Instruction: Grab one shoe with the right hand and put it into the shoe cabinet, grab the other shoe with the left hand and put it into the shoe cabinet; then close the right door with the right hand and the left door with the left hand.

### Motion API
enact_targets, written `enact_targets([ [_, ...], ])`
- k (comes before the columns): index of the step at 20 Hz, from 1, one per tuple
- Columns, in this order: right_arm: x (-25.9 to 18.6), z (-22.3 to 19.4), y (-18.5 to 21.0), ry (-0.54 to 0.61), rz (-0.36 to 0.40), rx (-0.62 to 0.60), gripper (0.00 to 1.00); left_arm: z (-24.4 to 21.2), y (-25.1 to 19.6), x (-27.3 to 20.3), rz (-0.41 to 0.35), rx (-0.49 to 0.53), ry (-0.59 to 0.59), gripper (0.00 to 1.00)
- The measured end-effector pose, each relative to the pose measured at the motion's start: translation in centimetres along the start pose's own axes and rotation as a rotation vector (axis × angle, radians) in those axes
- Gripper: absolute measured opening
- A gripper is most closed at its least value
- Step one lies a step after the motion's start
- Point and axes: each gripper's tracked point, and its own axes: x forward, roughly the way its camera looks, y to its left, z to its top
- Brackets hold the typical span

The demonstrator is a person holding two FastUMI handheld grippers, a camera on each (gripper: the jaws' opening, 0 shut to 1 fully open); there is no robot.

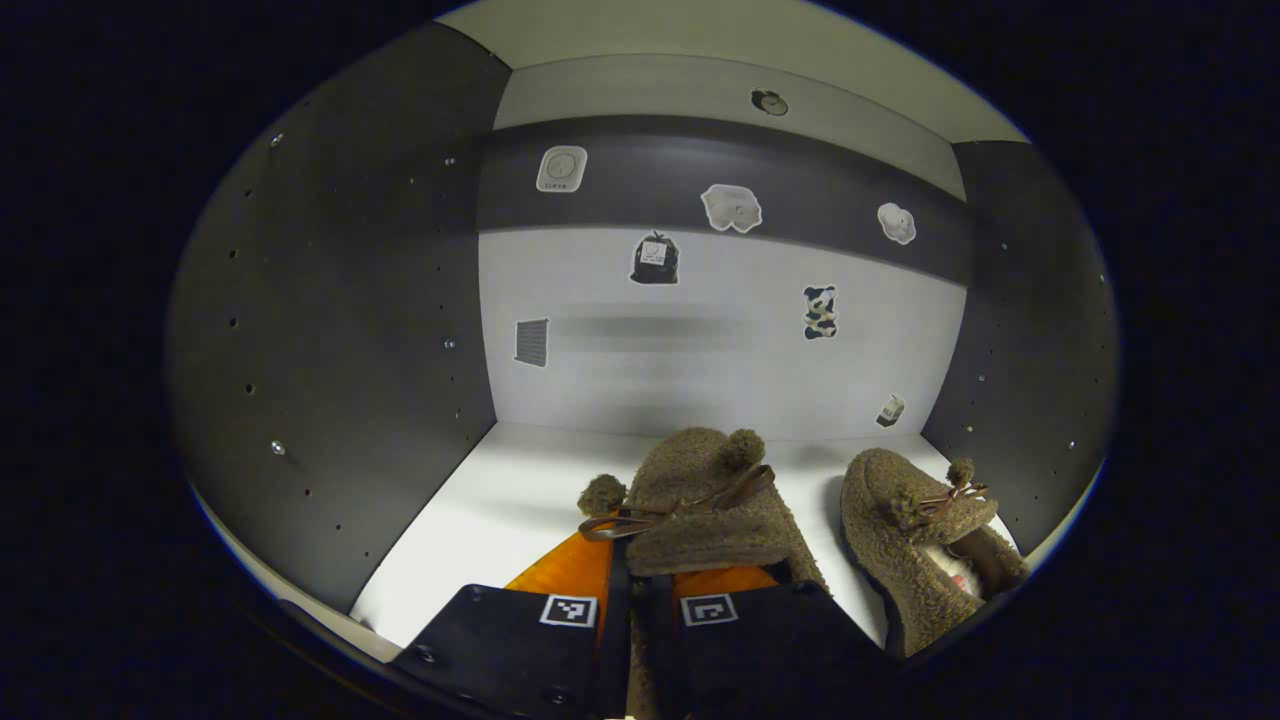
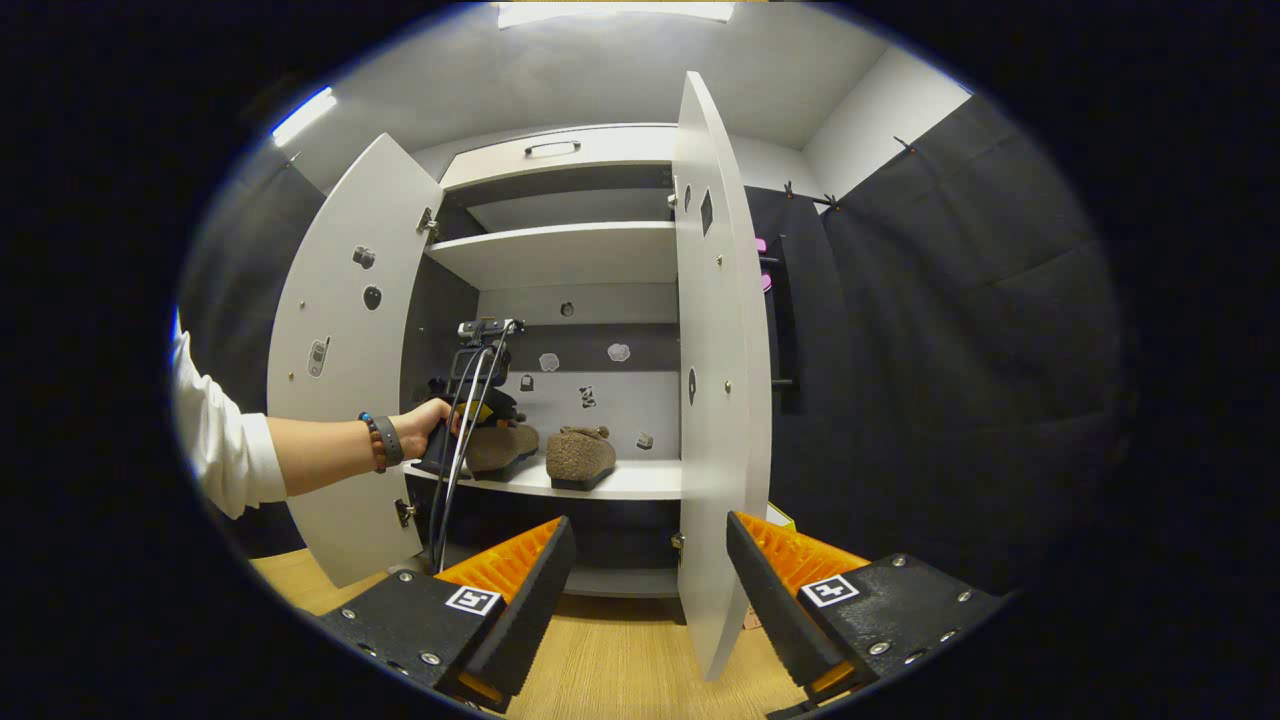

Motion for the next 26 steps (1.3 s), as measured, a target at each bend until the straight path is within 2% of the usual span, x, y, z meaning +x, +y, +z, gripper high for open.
enact_targets([
  [2, 0.0, -0.4, -0.4, 0.007, -0.006, 0.011, 0.94, -0.4, 0.1, 0.2, -0.013, -0.005, -0.006, 0.30],
  [3, 0.0, -0.7, -0.4, 0.014, -0.006, 0.019, 0.94, -0.1, 0.5, 0.2, 0.000, 0.008, -0.023, 0.40],
  [4, 0.0, -1.0, -0.5, 0.021, -0.007, 0.026, 0.94, 0.0, 0.8, 0.1, 0.010, 0.024, -0.026, 0.40],
  [7, 0.1, -1.1, -0.4, 0.021, -0.003, 0.041, 0.94, 0.1, 0.4, -0.2, -0.024, 0.029, -0.039, 0.58],
  [8, -0.1, -1.1, -0.3, 0.019, 0.003, 0.046, 0.94, 0.1, 0.4, -0.4, -0.034, 0.026, -0.043, 0.60],
  [9, -0.1, -1.2, -0.1, 0.019, 0.009, 0.047, 0.94, 0.3, 0.6, -0.6, -0.031, 0.033, -0.049, 0.73],
  [10, 0.0, -1.1, 0.0, 0.018, 0.013, 0.046, 0.93, 0.5, 1.0, -0.8, -0.025, 0.047, -0.062, 0.79],
  [11, 0.2, -1.2, 0.2, 0.019, 0.018, 0.047, 0.93, 0.5, 0.9, -1.3, -0.023, 0.054, -0.068, 0.91],
  [12, 0.2, -1.3, 0.5, 0.020, 0.027, 0.050, 0.93, 0.5, 0.7, -1.8, -0.038, 0.050, -0.073, 0.94],
  [13, 0.2, -1.3, 0.8, 0.020, 0.035, 0.053, 0.94, 0.7, 0.6, -2.4, -0.047, 0.042, -0.083, 0.97],
  [15, 0.2, -1.5, 1.1, 0.023, 0.048, 0.051, 0.93, 0.3, 0.2, -3.6, -0.080, 0.012, -0.078, 0.97],
  [18, 0.2, -1.7, 1.7, 0.030, 0.063, 0.054, 0.94, 0.6, -1.3, -5.4, -0.179, -0.033, -0.078, 0.97],
  [21, -0.1, -1.7, 2.2, 0.031, 0.080, 0.065, 0.94, 0.1, -1.8, -4.8, -0.215, 0.008, -0.036, 0.97],
  [23, -0.4, -1.4, 2.4, 0.025, 0.087, 0.065, 0.94, -0.7, -1.4, -4.8, -0.194, 0.033, 0.018, 0.97],
  [26, -0.9, -1.3, 2.1, 0.014, 0.073, 0.059, 0.94, 1.2, -2.1, -7.0, -0.236, -0.026, -0.057, 0.99],
])
